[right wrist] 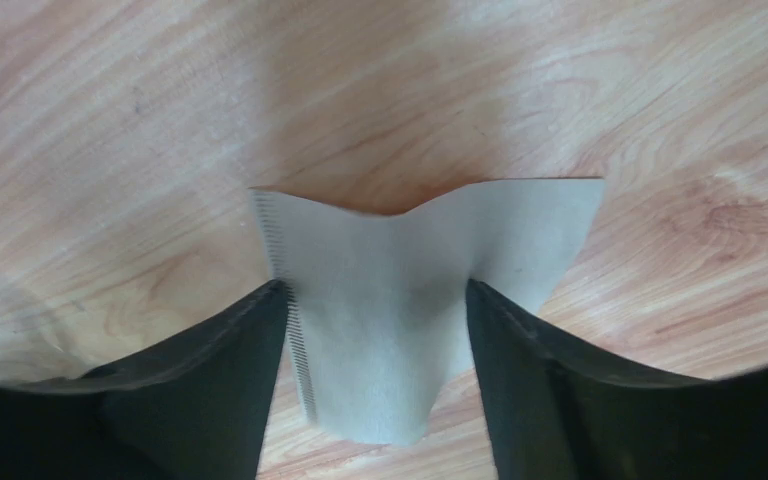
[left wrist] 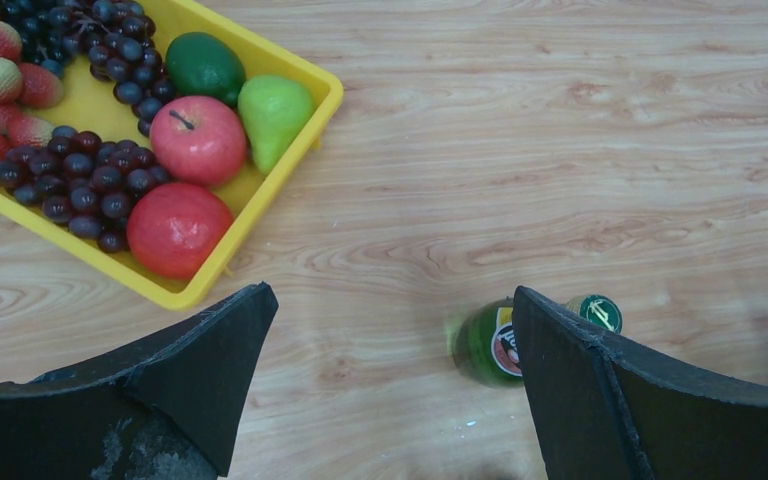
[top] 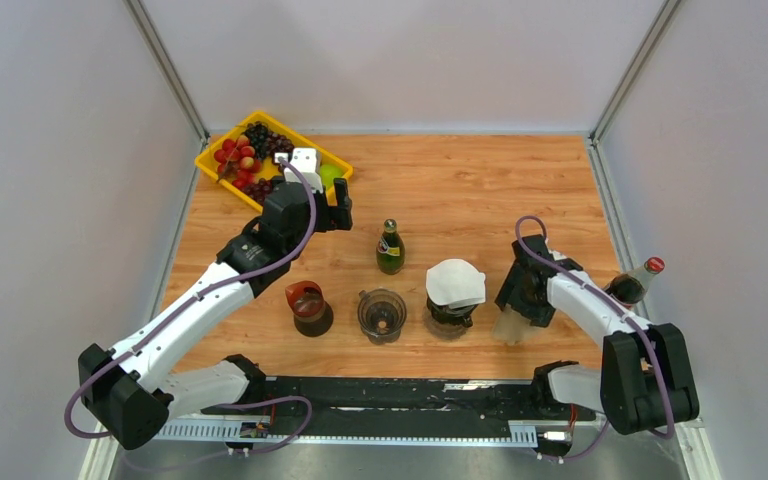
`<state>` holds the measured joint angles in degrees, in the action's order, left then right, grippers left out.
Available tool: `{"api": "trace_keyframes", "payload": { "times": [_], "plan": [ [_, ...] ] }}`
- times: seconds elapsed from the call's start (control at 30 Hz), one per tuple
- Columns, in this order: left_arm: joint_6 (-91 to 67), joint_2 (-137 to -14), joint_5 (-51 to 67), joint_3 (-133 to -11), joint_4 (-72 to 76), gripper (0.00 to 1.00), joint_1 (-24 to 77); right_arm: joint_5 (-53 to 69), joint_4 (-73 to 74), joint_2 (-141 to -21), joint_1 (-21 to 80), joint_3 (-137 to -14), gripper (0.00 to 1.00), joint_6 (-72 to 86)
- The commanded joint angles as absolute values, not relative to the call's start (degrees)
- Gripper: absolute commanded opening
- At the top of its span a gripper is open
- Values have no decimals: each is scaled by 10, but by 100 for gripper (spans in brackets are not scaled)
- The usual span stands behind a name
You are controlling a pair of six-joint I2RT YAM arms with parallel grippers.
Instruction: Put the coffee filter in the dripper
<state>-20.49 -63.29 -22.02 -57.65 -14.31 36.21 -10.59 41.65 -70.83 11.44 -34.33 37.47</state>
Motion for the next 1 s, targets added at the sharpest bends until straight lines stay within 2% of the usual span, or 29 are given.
{"api": "trace_keyframes", "payload": {
  "times": [0.0,0.03,0.13,0.23,0.67,0.83,0.97],
  "plan": [
    [-211,-619,-227,-574,-127,100,359,-117,326,-712,112,-314,64,410],
    [-211,-619,-226,-574,-128,100,359,-116,319,-708,111,-310,56,410],
    [-211,-618,-225,-575,-128,100,359,-119,312,-700,111,-309,42,405],
    [-211,-618,-225,-575,-130,100,359,-112,313,-693,111,-316,37,393],
    [-200,-627,-155,-592,-118,100,359,-73,347,-587,111,-441,28,305],
    [-189,-635,-110,-609,-111,100,359,-13,349,-559,111,-496,30,267],
    [-190,-643,-18,-628,-90,100,359,56,347,-542,111,-550,32,241]
  ]
}}
